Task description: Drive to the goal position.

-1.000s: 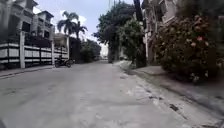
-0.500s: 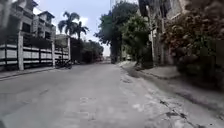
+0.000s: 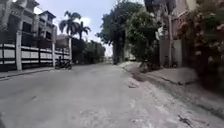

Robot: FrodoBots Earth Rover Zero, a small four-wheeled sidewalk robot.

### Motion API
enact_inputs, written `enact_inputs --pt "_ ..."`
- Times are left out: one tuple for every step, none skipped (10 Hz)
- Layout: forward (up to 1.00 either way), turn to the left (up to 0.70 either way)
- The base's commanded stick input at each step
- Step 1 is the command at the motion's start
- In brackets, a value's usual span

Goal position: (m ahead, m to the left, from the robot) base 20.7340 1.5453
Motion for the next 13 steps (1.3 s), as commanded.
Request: enact_inputs --pt "1.00 0.00" --pt "1.00 0.00" --pt "1.00 0.00" --pt "1.00 0.00" --pt "1.00 0.00" --pt "1.00 0.00" --pt "1.00 0.00" --pt "1.00 0.00" --pt "1.00 0.00" --pt "1.00 0.00" --pt "1.00 0.00" --pt "1.00 0.00" --pt "1.00 0.00"
